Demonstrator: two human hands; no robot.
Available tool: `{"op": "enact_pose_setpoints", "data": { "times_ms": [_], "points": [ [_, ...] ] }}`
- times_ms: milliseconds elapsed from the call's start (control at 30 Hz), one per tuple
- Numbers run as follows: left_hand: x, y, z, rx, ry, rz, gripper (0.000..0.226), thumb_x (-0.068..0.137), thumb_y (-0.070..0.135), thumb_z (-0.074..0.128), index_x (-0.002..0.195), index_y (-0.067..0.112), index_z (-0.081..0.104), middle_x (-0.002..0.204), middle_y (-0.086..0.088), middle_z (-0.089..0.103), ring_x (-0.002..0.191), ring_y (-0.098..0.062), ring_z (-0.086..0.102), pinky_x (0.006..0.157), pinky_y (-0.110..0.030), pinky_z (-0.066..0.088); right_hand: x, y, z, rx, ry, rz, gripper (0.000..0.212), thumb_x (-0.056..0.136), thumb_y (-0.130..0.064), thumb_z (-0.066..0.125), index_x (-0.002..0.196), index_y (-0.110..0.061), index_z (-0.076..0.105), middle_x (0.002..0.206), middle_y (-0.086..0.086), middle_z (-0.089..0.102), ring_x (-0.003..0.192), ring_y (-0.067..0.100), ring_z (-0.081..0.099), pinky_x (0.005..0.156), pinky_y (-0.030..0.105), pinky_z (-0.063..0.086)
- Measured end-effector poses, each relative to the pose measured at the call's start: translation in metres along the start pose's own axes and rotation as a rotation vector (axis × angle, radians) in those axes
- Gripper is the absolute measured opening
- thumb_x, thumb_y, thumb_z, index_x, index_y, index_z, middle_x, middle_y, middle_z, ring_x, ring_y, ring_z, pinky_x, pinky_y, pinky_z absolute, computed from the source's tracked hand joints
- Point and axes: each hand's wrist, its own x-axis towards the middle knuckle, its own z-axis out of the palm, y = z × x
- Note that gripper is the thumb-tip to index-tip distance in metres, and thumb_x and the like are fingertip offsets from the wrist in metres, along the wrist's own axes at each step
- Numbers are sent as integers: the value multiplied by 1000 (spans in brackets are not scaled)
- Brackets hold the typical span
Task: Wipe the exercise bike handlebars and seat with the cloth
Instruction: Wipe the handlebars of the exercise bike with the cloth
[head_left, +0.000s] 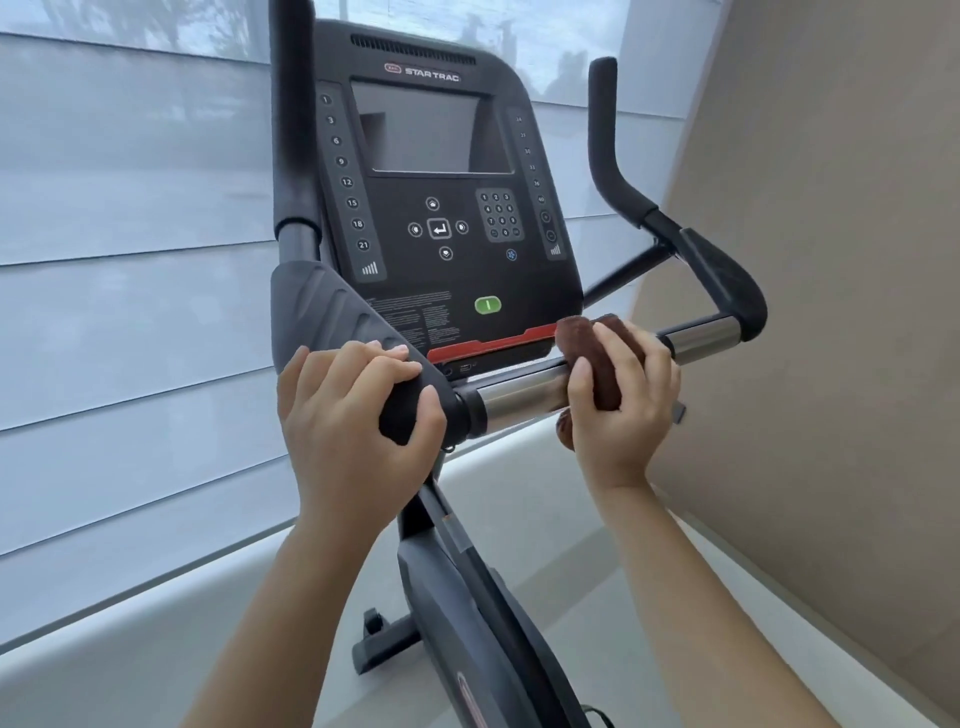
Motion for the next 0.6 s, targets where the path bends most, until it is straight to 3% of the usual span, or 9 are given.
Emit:
{"op": "enact_pose_setpoints", "data": {
  "times_ms": [100,267,367,467,533,600],
  "points": [
    [-3,16,5,32,2,45,23,79,28,54,80,9,68,89,-5,68,87,-28,59,90,-43,36,-1,-2,2,59,-30,-83,30,86,-30,52,100,-8,67,103,17,66,98,22,54,91,29,45],
    [-12,72,43,22,-91,242,22,79,25,58,95,14,69,109,-4,66,110,-23,55,97,-42,35,24,41,-7,42,-110,-211,29,88,-29,52,98,-7,68,100,16,67,89,30,60,87,29,45],
    [-9,94,74,39,-177,245,25,77,22,63,98,11,69,105,-6,67,105,-26,60,89,-45,46,41,74,-13,-82,-159,-248,31,87,-30,52,96,-7,70,100,15,68,88,33,61,81,37,49],
    [-3,103,99,141,-184,219,22,73,19,68,94,11,69,95,-4,69,92,-23,64,76,-37,48,51,96,-12,-57,-210,-333,31,88,-32,51,97,-9,70,101,13,68,91,29,60,85,33,47],
    [-3,104,109,187,-133,206,16,72,15,69,87,12,70,87,-2,70,80,-20,64,66,-33,45,52,109,-15,-29,-213,-258,29,88,-30,52,99,-10,68,103,12,67,94,25,58,88,30,44],
    [-4,104,116,206,-79,201,9,74,13,67,83,12,69,85,-1,70,75,-18,64,63,-30,41,55,127,-22,-55,-171,-32,28,86,-26,53,102,-9,67,108,13,64,96,28,57,87,27,42]
  ]
}}
